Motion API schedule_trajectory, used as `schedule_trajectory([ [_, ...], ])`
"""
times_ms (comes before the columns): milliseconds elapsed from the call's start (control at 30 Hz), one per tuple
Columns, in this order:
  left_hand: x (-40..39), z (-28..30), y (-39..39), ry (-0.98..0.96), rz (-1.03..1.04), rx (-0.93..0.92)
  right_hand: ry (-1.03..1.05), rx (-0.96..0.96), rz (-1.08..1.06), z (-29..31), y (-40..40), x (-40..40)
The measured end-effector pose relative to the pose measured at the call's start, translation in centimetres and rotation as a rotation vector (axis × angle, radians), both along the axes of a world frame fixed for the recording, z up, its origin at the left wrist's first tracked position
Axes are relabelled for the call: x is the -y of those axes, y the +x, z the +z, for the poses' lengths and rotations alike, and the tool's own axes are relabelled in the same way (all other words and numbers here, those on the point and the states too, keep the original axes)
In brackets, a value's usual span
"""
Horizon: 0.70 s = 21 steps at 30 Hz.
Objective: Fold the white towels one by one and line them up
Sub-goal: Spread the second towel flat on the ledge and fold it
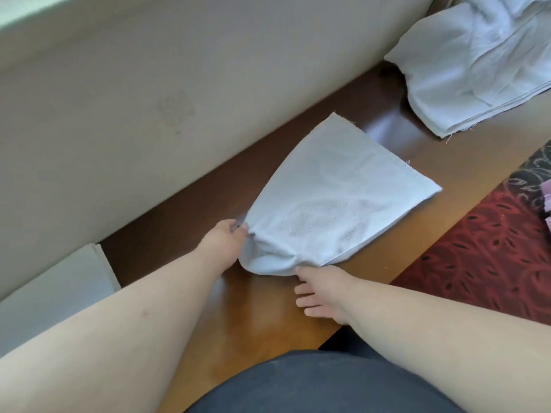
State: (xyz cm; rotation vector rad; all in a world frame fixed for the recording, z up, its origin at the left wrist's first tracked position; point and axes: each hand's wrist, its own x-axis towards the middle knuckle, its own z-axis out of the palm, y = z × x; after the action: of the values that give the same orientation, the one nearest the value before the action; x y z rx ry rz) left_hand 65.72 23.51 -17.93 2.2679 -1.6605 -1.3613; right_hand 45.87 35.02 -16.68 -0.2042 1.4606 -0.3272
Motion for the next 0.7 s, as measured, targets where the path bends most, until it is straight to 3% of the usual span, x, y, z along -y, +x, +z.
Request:
schedule_trajectory([
  [100, -0.4, 0.0, 0.1, 0.161, 0.140, -0.235, -0.103, 0.067, -0.380, -0.9, 1.7, -0.1],
  [267, -1.2, 0.3, -1.0, 0.246, 0.095, -0.307, -0.189, 0.057, -0.527, -0.9, 2.1, 0.2],
  [400, -1.1, 0.3, -1.0, 0.189, 0.074, -0.411, -0.259, 0.135, -0.743, -0.5, 2.1, 0.0],
  [533, -0.3, 1.4, -0.7, 0.152, 0.282, -0.581, -0.240, -0.076, -0.882, -0.2, 1.3, -0.1],
  [633, 1.6, 2.4, -0.2, 0.121, 0.410, -0.549, -0.177, -0.246, -0.882, 0.2, -0.2, -0.3],
  [700, 2.8, 2.8, 0.1, 0.046, 0.449, -0.505, -0.122, -0.240, -0.994, 0.3, -0.7, -0.7],
])
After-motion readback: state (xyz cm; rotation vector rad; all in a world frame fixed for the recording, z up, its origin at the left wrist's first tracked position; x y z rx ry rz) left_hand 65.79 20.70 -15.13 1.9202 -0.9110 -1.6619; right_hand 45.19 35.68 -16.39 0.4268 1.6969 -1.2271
